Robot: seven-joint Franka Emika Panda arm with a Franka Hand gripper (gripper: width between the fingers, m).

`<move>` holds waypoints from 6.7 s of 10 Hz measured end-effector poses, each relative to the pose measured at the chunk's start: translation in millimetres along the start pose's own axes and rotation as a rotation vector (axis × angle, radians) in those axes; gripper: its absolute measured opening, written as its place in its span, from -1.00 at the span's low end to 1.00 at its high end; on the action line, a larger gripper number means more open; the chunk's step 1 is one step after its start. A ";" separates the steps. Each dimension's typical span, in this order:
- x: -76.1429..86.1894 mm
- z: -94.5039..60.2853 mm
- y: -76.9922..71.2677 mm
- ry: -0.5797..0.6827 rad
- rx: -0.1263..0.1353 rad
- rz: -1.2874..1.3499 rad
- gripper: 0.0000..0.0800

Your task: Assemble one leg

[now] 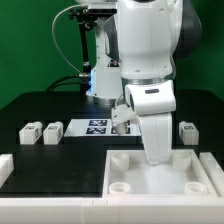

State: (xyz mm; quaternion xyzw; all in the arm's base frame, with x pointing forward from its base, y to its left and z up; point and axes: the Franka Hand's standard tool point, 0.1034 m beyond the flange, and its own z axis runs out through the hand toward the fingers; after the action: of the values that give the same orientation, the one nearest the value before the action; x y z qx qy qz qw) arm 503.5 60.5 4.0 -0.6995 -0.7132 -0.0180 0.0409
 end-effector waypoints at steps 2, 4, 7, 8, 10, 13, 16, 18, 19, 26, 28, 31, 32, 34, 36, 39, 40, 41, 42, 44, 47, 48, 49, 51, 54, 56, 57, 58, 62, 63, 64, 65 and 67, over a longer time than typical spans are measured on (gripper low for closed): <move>3.8 0.2 0.2 -0.006 0.033 0.029 -0.85; 5.9 0.4 -0.2 -0.006 0.033 0.041 -0.85; 5.0 -0.8 1.3 -0.006 0.028 0.043 -0.27; 4.9 -1.4 1.9 -0.006 0.026 0.043 0.07; 4.8 -2.0 2.7 -0.006 0.023 0.043 0.47; 4.7 -2.2 3.1 -0.006 0.022 0.044 0.62; 5.5 -4.4 2.9 -0.007 0.021 0.060 0.62; 15.6 -35.7 -6.0 -0.029 0.003 0.162 0.62; 26.6 -50.1 -11.7 -0.041 -0.002 0.202 0.62; 93.4 -53.6 -42.3 0.023 -0.059 1.014 0.62; 103.8 -43.1 -52.6 0.026 -0.031 1.307 0.62; 109.6 -37.5 -59.9 0.025 -0.008 1.472 0.62; 108.7 -36.9 -63.4 -0.017 0.021 1.462 0.62; 106.2 -35.8 -72.7 -0.141 0.111 1.463 0.62; 111.1 -21.7 -81.9 -0.352 0.296 1.487 0.62; 112.9 -16.3 -89.4 -0.544 0.463 1.458 0.62; 111.5 -17.5 -94.8 -0.635 0.541 1.436 0.62; 111.5 -15.7 -95.7 -0.750 0.648 1.400 0.62; 111.1 -13.5 -96.3 -0.816 0.711 1.375 0.62; 110.6 1.6 -110.3 -0.869 0.714 1.408 0.62; 114.0 6.9 -115.1 -0.872 0.710 1.397 0.62; 113.8 7.0 -115.1 -0.873 0.710 1.397 0.33; 113.9 7.0 -115.2 -0.873 0.710 1.397 0.00; 113.9 7.0 -115.2 -0.873 0.710 1.396 -0.27; 113.9 7.0 -115.2 -0.873 0.710 1.396 -0.27; 112.3 1.4 -111.2 -0.862 0.721 1.376 -0.27; 107.2 -19.5 -98.5 -0.825 0.712 1.369 -0.27; 102.6 -43.9 -90.9 -0.795 0.692 1.370 -0.27; 99.4 -68.4 -85.6 -0.702 0.607 1.391 -0.27; 96.1 -73.1 -74.7 -0.614 0.542 1.382 -0.27; 81.8 -84.1 -49.8 -0.512 0.465 1.365 -0.27; 66.3 -104.6 -23.5 -0.436 0.400 1.364 -0.27; 54.7 -154.1 24.0 -0.314 0.235 1.369 -0.27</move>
Offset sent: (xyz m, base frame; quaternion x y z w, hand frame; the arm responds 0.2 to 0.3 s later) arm -0.0032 0.0124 -0.0068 -0.0011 0.0064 0.0273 0.9996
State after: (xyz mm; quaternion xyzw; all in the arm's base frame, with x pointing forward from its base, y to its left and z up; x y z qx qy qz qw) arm 531.6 102.7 161.4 -0.9757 -0.1083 0.1899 0.0148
